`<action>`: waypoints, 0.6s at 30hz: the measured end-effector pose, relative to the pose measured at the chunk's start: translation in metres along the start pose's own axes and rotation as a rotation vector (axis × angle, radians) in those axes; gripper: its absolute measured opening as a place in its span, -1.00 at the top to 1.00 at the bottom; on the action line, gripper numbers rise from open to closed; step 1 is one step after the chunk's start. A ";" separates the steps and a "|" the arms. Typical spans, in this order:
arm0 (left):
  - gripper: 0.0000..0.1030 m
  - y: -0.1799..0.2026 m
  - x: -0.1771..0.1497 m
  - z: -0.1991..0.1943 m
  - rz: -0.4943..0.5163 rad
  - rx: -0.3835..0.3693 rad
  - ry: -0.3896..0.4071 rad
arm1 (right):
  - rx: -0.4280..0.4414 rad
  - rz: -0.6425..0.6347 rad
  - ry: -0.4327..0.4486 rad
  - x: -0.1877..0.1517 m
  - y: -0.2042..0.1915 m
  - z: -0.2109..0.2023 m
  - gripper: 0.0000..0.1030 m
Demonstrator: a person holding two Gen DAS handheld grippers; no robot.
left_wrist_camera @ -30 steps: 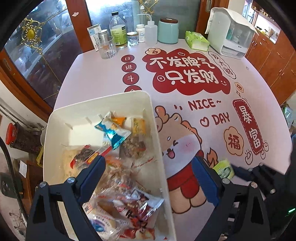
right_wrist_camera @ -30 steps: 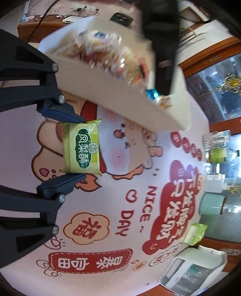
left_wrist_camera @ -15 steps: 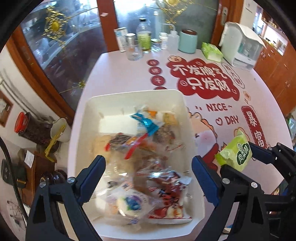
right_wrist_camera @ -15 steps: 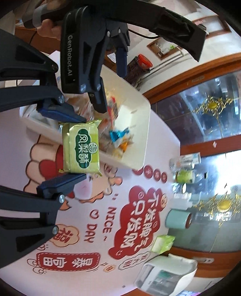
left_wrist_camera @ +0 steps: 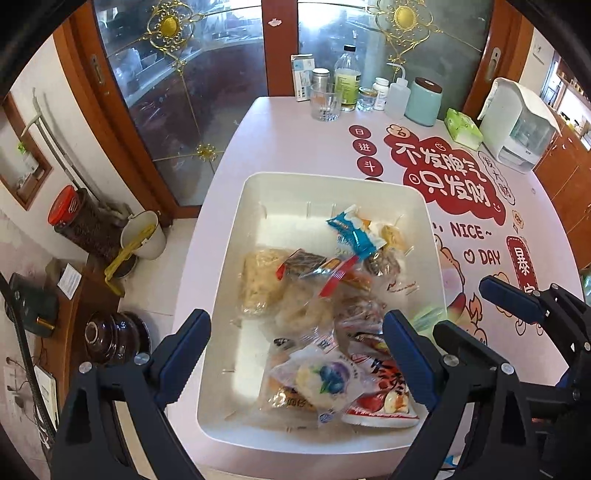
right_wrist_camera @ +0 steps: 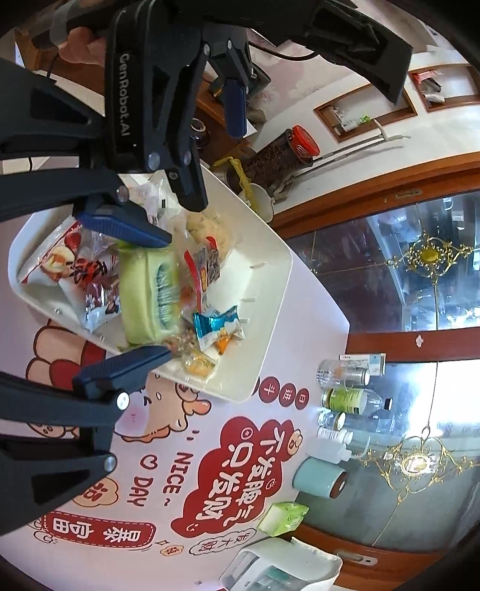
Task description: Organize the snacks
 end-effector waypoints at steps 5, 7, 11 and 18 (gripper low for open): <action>-0.82 0.003 -0.005 0.001 0.015 -0.011 -0.004 | -0.002 0.010 -0.017 -0.005 -0.004 0.003 -0.11; -0.82 0.007 -0.006 0.000 0.027 -0.020 -0.004 | -0.009 0.025 -0.018 -0.007 -0.002 0.003 -0.11; -0.82 0.019 -0.008 0.001 0.060 -0.036 -0.003 | -0.030 0.068 -0.024 -0.017 0.005 -0.001 -0.11; -0.82 0.053 -0.013 0.002 0.127 -0.069 -0.011 | -0.066 0.197 -0.045 -0.041 0.039 -0.011 -0.11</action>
Point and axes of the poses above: each gripper's, at about its wrist camera, not at the fingertips, and z roughly the way its jaws point, y to its right, x to its top, the point moved 5 cm from there along z, roughly the way its jaws point, and after that the axes turned 6 degrees about -y, right-handed, at the moved point
